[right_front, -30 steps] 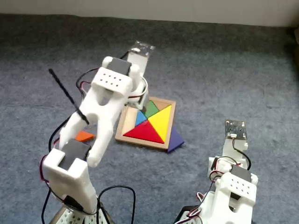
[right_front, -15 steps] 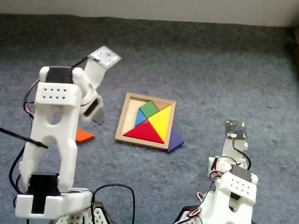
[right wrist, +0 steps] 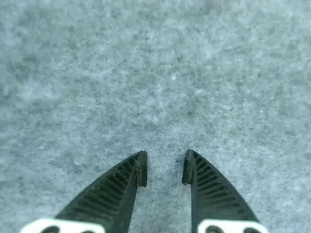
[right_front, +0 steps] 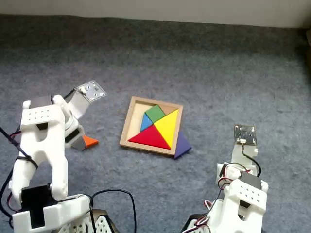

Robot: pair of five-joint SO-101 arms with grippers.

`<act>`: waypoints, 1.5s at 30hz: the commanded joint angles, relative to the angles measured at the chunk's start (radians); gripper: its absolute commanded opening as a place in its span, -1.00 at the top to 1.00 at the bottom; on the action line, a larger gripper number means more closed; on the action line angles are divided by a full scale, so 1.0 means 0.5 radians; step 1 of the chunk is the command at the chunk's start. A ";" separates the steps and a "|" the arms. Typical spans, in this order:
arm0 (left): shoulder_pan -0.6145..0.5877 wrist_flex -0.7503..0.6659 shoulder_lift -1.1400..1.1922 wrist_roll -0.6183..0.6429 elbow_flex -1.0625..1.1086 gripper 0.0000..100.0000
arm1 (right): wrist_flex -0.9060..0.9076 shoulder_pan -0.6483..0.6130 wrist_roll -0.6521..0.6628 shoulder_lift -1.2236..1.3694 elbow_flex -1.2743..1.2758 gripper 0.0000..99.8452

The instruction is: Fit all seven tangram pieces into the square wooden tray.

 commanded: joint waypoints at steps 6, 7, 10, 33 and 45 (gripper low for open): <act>0.066 -0.411 -0.066 -0.018 0.299 0.52 | -0.029 0.057 -0.003 0.011 -0.008 0.73; 0.063 -0.470 -0.066 -0.018 0.345 0.52 | -0.029 0.057 -0.003 0.011 -0.008 0.73; 0.066 -0.592 -0.066 -0.018 0.434 0.52 | -0.029 0.057 -0.003 0.011 -0.008 0.73; 0.069 -0.199 0.477 -0.012 -0.235 0.71 | -0.029 0.057 -0.003 0.011 -0.008 0.73; 0.072 0.178 0.483 0.031 -0.634 0.81 | -0.029 0.060 -0.003 0.011 -0.008 0.73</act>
